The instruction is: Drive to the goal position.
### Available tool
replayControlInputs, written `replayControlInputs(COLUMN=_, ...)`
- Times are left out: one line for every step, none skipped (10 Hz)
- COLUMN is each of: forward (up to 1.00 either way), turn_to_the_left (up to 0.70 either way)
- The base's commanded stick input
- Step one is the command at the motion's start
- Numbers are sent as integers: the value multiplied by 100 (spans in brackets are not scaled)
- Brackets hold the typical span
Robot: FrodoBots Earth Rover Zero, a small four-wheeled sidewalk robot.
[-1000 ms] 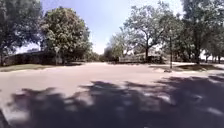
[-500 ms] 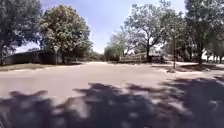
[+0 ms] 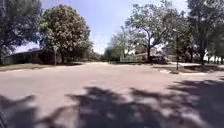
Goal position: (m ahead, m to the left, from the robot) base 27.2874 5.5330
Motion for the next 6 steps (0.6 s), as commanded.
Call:
replayControlInputs(forward=70, turn_to_the_left=0)
replayControlInputs(forward=70, turn_to_the_left=0)
replayControlInputs(forward=70, turn_to_the_left=0)
replayControlInputs(forward=70, turn_to_the_left=0)
replayControlInputs(forward=70, turn_to_the_left=0)
replayControlInputs(forward=70, turn_to_the_left=0)
